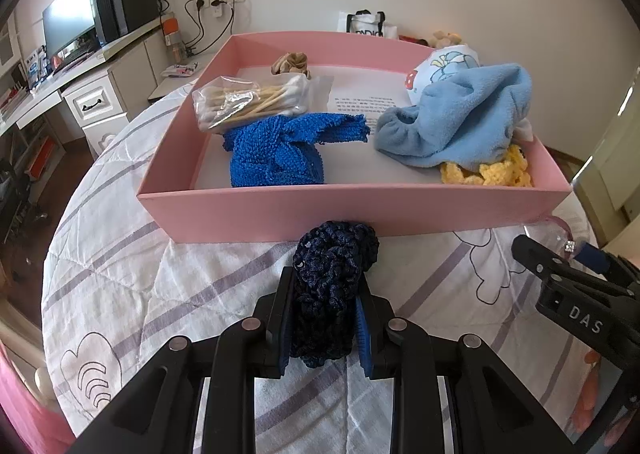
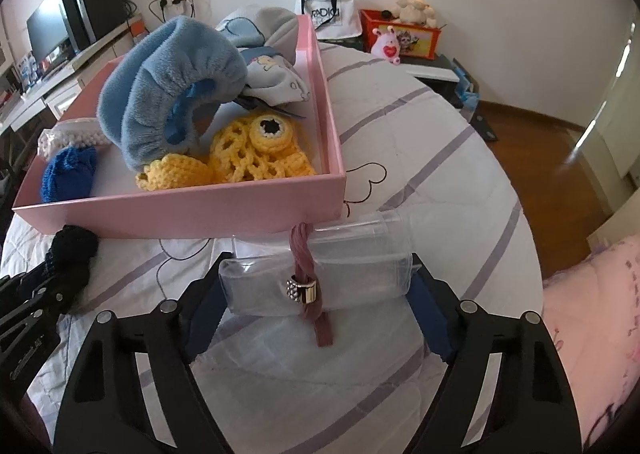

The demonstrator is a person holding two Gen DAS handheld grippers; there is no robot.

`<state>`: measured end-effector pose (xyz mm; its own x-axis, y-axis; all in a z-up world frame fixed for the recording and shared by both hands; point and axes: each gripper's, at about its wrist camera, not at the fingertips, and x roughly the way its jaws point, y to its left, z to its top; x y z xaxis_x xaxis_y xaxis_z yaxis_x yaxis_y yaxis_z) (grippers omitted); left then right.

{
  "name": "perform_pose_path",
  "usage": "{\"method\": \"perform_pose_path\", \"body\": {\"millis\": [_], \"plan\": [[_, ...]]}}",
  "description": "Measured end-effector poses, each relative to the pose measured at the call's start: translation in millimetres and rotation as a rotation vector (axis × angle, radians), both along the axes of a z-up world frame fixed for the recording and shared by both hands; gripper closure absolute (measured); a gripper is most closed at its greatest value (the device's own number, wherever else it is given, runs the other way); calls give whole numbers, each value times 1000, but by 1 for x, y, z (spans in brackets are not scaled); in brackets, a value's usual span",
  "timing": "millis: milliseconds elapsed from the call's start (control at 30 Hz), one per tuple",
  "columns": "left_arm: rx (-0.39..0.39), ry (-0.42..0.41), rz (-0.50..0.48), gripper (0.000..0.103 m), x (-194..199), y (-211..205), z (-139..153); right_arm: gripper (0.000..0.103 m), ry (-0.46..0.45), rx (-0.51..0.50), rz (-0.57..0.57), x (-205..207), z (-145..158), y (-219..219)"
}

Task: Organize soft objects
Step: 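Lift and carry the hat and clear pouch with both tools to the pink tray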

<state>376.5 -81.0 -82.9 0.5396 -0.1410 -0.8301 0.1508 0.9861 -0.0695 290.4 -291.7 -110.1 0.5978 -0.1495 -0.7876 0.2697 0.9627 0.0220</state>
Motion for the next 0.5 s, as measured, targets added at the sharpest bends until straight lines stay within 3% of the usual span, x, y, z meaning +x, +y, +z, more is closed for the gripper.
{"method": "perform_pose_path", "body": {"millis": [500], "plan": [[-1, -55, 9, 80, -25, 2, 21, 24, -77, -11, 37, -34, 29, 15]]}}
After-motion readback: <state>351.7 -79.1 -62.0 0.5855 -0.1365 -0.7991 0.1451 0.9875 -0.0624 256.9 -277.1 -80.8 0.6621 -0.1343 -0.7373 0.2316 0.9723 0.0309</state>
